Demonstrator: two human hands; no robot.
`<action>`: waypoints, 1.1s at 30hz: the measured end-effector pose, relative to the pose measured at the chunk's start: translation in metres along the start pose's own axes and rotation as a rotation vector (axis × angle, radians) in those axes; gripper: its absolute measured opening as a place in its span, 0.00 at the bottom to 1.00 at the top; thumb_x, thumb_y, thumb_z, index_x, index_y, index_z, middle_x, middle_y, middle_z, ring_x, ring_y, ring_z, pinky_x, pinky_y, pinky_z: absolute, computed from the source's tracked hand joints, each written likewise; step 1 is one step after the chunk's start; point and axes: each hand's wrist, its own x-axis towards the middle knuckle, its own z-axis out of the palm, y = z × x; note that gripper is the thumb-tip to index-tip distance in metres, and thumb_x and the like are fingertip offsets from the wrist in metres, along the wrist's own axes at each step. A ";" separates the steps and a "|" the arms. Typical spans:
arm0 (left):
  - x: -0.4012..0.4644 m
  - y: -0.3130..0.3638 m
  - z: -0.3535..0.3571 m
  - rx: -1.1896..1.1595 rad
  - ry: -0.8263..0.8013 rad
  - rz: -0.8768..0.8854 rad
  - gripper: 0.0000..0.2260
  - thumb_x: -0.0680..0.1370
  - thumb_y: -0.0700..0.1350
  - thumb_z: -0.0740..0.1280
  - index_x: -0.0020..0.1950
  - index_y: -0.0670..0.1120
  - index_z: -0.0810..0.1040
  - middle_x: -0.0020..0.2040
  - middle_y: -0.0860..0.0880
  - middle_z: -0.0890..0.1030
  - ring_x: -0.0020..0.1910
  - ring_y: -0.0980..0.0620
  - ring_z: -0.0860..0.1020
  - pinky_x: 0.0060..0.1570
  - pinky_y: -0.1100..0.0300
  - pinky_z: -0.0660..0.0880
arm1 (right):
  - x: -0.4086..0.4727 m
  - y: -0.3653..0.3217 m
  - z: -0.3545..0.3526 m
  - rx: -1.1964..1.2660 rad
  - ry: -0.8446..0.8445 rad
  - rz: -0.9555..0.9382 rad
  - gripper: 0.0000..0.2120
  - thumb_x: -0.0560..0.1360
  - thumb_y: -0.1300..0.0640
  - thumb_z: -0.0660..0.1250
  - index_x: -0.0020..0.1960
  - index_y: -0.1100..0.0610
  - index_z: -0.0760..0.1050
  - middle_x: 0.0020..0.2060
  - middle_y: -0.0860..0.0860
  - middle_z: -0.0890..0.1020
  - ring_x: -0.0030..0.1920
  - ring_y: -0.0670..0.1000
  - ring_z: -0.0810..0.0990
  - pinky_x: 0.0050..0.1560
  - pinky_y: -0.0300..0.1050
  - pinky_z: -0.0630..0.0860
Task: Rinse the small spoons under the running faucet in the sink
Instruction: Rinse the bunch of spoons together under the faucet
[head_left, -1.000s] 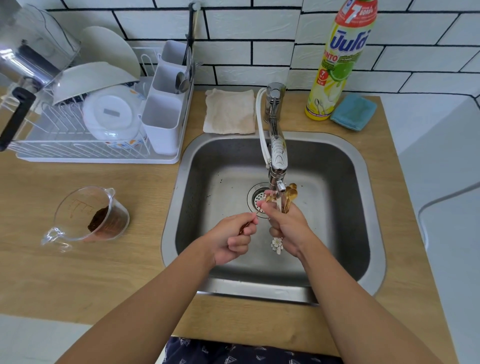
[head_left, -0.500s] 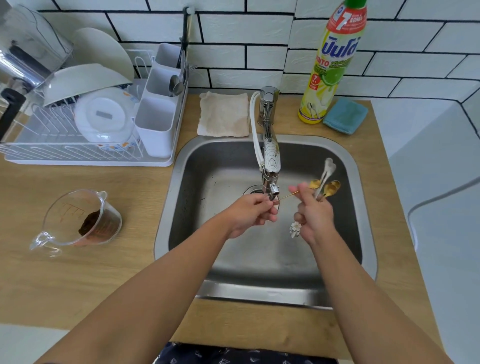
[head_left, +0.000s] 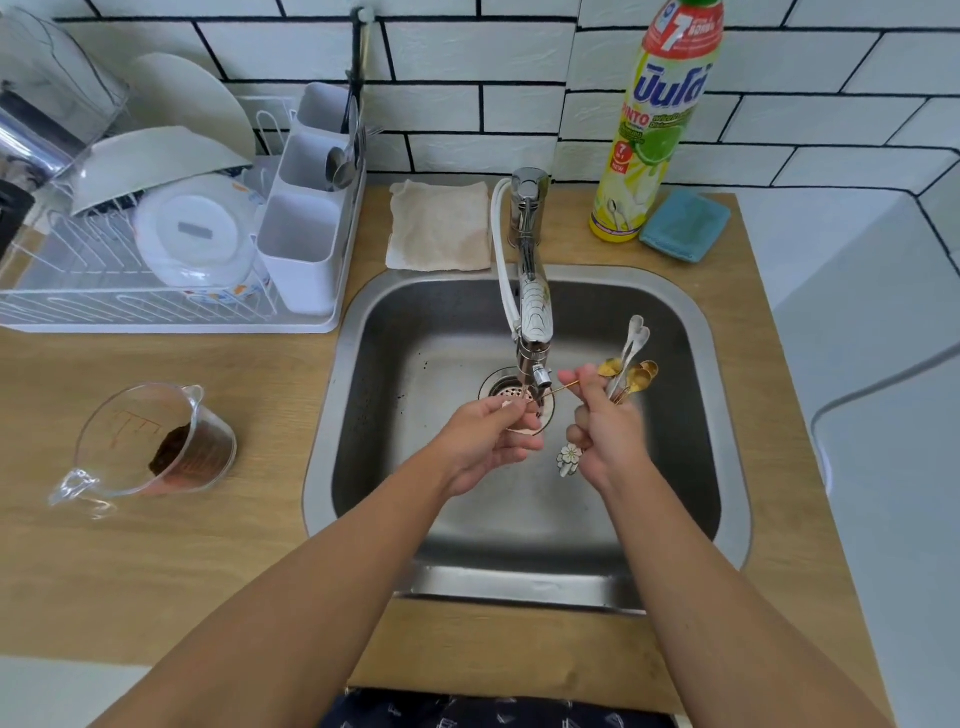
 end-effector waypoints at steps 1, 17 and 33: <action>0.001 -0.001 0.002 0.038 0.072 -0.006 0.10 0.83 0.49 0.66 0.47 0.44 0.80 0.30 0.51 0.81 0.26 0.55 0.79 0.26 0.65 0.74 | -0.001 0.003 0.003 -0.018 -0.020 0.011 0.20 0.82 0.53 0.69 0.32 0.47 0.85 0.39 0.52 0.85 0.21 0.42 0.59 0.21 0.36 0.59; 0.004 -0.002 0.004 0.259 0.173 0.086 0.23 0.81 0.58 0.64 0.31 0.47 0.71 0.24 0.50 0.66 0.20 0.54 0.61 0.22 0.64 0.58 | -0.004 0.003 0.013 -0.057 0.132 0.044 0.16 0.77 0.52 0.75 0.30 0.48 0.85 0.35 0.48 0.88 0.18 0.42 0.62 0.18 0.36 0.61; -0.008 0.002 0.007 0.177 0.014 0.026 0.18 0.83 0.56 0.63 0.40 0.45 0.76 0.24 0.52 0.69 0.21 0.55 0.63 0.24 0.64 0.63 | -0.001 0.004 0.006 -0.061 0.085 0.009 0.17 0.78 0.51 0.74 0.31 0.44 0.85 0.37 0.50 0.86 0.20 0.43 0.60 0.22 0.38 0.60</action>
